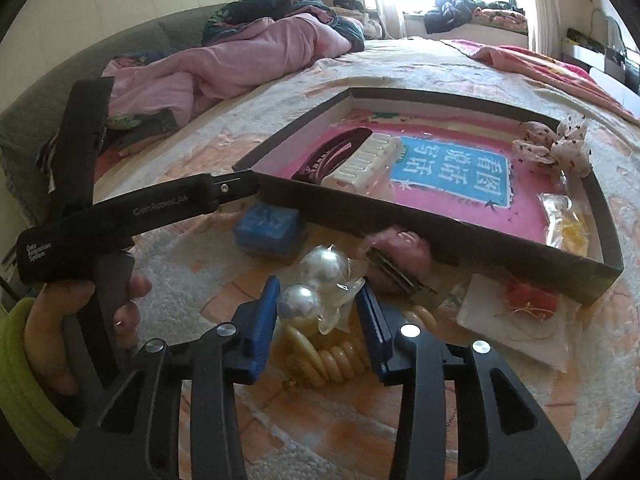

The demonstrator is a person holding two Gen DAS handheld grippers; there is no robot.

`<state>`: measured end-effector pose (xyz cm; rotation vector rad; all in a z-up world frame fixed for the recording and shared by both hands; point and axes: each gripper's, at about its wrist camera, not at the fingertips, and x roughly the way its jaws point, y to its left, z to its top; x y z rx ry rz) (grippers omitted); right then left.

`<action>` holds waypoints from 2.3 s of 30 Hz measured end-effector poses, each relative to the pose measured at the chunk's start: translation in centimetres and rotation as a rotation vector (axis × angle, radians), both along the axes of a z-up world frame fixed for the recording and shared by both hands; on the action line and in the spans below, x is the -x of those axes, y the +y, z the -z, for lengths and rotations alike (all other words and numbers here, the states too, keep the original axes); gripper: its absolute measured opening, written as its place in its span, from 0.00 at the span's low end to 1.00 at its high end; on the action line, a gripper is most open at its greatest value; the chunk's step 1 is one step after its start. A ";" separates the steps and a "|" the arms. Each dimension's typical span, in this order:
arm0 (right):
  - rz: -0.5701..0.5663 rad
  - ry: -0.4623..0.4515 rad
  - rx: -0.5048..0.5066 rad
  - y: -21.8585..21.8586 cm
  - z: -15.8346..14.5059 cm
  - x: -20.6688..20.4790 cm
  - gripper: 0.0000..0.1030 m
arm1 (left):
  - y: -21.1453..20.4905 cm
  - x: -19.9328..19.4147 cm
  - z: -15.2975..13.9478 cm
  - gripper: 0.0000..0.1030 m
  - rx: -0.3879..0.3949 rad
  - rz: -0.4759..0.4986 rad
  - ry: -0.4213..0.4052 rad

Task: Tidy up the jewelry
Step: 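Reach the left tool to the plastic strip while the right tool grasps pearl earrings, then move the earring strip into the box with left tool while right tool carries pearls in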

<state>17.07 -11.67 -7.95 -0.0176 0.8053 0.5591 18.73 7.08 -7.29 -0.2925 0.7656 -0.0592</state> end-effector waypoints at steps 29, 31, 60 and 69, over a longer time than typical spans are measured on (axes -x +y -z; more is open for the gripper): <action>-0.039 -0.085 -0.092 -1.9 -2.8 2.0 0.33 | -0.8 3.3 -3.6 0.57 -0.026 0.030 -0.090; -0.029 -0.092 -0.097 -2.4 -3.1 2.0 0.33 | -1.1 3.4 -3.9 0.57 -0.028 0.036 -0.098; 0.209 -0.124 -0.123 -11.1 -4.4 -2.2 0.33 | -7.8 0.3 -5.4 0.57 -0.057 0.146 -0.128; 0.281 -0.113 -0.110 -13.6 -4.0 -4.1 0.33 | -10.5 -1.2 -5.1 0.57 -0.079 0.206 -0.126</action>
